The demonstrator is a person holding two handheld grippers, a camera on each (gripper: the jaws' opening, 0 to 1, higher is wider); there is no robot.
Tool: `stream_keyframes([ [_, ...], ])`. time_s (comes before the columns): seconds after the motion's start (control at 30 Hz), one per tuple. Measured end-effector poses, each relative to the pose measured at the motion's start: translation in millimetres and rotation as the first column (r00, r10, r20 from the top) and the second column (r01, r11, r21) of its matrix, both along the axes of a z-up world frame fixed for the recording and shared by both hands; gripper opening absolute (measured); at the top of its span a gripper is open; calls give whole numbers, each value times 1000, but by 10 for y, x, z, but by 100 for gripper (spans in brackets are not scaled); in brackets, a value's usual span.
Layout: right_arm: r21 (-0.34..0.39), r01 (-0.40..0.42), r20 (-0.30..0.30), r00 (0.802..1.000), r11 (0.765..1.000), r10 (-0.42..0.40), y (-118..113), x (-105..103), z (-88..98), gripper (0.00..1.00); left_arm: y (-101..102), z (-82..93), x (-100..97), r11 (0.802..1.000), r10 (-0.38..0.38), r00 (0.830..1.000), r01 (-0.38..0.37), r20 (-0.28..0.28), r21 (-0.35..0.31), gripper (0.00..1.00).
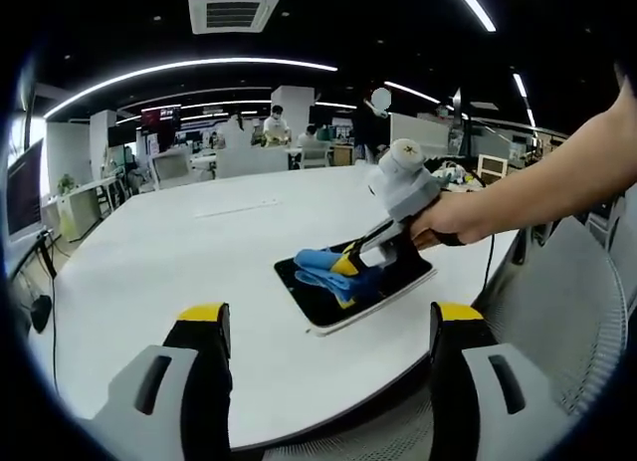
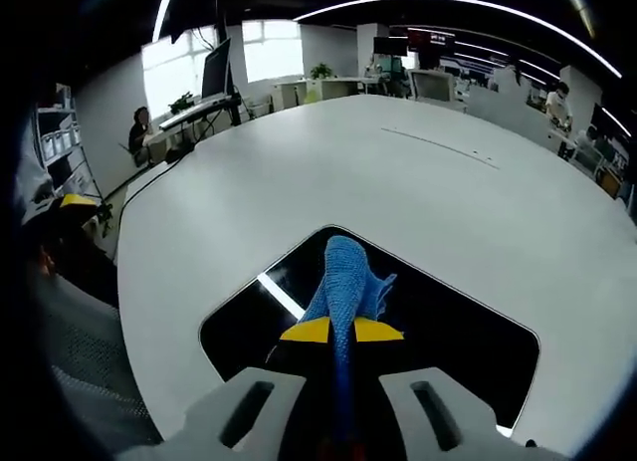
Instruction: Wipe the mirror surface with the cleaning cloth until all visible marks leave the cleaned area.
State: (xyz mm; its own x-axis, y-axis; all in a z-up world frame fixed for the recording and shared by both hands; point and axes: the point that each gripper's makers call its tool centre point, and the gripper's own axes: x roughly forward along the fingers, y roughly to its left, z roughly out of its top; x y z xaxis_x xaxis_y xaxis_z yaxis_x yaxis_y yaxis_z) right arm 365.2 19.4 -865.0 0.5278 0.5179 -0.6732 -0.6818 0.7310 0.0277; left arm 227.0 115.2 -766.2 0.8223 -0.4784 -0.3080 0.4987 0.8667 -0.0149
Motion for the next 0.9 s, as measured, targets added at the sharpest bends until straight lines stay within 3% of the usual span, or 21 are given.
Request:
stream_keyframes([
  [0.63, 14, 52, -5, 999, 999, -52, -380, 15, 2, 0, -9, -11, -9, 1000, -5, 1000, 5, -6, 3, 80],
  [0.9, 45, 100, -36, 994, 994, -99, -601, 24, 5, 0, -13, -22, -12, 1000, -11, 1000, 11, -13, 4, 79],
])
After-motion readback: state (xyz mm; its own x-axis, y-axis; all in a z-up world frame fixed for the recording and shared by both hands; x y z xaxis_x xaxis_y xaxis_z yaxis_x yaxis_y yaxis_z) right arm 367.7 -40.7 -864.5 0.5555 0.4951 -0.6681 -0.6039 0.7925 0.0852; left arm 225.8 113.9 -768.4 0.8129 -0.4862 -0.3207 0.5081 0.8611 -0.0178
